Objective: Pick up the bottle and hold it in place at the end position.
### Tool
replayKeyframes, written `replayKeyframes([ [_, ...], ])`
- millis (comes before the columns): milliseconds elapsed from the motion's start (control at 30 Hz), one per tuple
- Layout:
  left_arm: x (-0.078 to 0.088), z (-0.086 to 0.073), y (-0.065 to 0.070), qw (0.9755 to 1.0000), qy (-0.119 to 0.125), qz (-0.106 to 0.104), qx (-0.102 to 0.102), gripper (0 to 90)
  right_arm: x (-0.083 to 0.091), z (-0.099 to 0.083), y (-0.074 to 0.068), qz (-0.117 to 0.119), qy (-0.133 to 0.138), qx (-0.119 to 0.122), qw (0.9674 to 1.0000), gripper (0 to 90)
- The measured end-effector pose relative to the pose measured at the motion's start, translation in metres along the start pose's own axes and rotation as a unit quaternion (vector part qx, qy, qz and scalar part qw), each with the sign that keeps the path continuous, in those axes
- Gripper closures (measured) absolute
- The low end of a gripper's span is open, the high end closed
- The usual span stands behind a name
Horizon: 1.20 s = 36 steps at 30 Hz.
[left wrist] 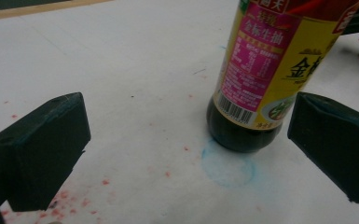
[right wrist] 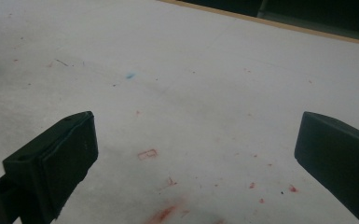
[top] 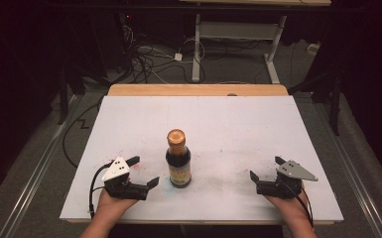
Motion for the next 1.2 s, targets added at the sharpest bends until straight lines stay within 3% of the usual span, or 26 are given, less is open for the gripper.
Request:
replayKeyframes([
  [533, -0.013, -0.012, 0.018, 0.9993, -0.030, -0.024, 0.001, 0.0, 0.001, -0.001, -0.001, 0.004, -0.003, 0.002, 1.0000, 0.5],
  [1200, -0.028, -0.019, 0.034, 0.9981, -0.037, -0.049, 0.002, 1.5, 0.004, -0.003, 0.000, 0.003, -0.005, 0.002, 1.0000, 0.5],
])
Point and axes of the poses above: each handheld gripper's, and its own axes: x roughly backward along the jaws, z roughly out of its top, y roughly to its right, the point moved 2 cm from there along -x, roughly forward along the jaws, and after that the axes turned 6 degrees about y, right-handed, at the moved point
